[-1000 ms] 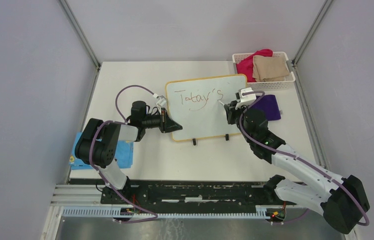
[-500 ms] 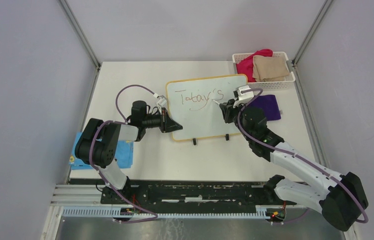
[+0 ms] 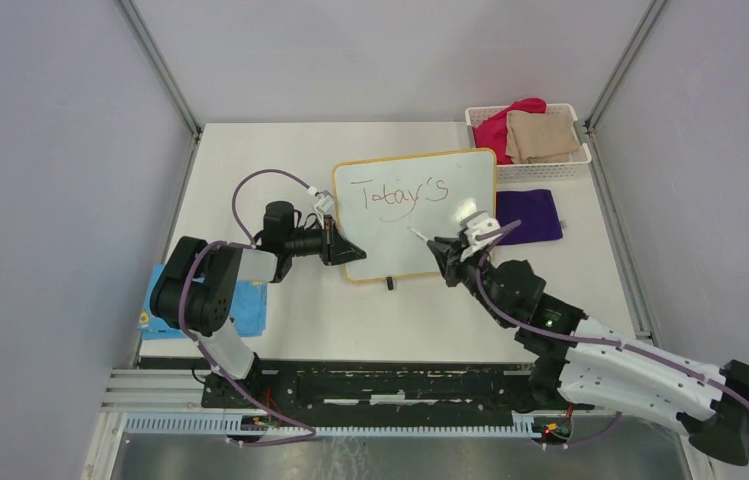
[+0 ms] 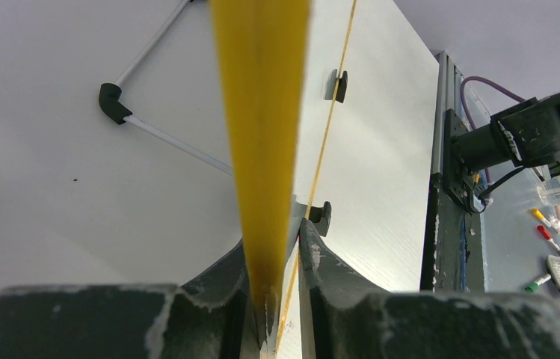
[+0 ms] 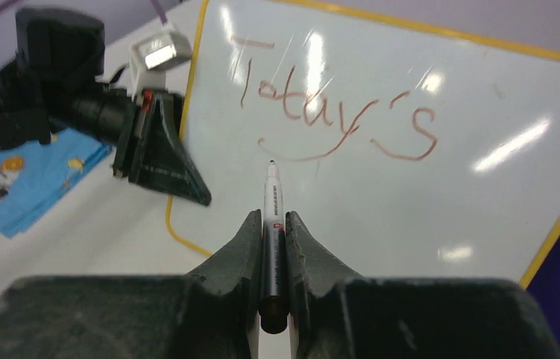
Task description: Write a sentence on the whiteboard
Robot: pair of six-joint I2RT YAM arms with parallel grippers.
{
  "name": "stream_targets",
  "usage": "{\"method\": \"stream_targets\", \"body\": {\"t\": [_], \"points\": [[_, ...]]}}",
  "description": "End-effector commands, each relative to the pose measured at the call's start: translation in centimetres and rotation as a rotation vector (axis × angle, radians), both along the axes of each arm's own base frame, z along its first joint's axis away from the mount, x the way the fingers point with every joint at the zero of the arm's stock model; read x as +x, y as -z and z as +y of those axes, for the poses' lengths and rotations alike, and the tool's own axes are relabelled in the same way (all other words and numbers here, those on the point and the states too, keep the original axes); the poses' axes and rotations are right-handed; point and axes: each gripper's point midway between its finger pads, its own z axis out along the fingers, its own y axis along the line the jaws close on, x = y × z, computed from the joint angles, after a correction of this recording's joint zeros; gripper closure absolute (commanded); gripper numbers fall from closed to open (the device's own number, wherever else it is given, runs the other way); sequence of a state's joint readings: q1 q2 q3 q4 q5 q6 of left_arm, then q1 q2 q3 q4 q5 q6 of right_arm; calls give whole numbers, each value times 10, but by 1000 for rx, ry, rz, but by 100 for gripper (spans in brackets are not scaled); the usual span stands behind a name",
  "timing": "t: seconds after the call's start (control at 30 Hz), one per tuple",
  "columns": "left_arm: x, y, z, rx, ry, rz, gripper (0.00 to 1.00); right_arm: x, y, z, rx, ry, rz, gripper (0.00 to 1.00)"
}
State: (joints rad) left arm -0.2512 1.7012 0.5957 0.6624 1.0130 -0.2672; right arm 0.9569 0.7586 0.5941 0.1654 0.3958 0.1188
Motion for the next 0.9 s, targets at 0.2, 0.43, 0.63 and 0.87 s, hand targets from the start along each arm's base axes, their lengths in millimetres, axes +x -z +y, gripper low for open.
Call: {"method": "stream_targets", "body": {"t": [0.2, 0.43, 0.63, 0.87], "points": [[-12, 40, 5, 116, -28, 100, 98, -15, 47, 40, -125, 62, -22, 100], [-11, 40, 5, 118, -33, 99, 98, -1, 31, 49, -64, 107, -34, 100], [-11, 40, 5, 121, -38, 95, 98, 15, 3, 41, 12, 83, -30, 100], [-9, 39, 5, 120, -41, 90, 98, 17, -17, 39, 20, 15, -92, 100]]}}
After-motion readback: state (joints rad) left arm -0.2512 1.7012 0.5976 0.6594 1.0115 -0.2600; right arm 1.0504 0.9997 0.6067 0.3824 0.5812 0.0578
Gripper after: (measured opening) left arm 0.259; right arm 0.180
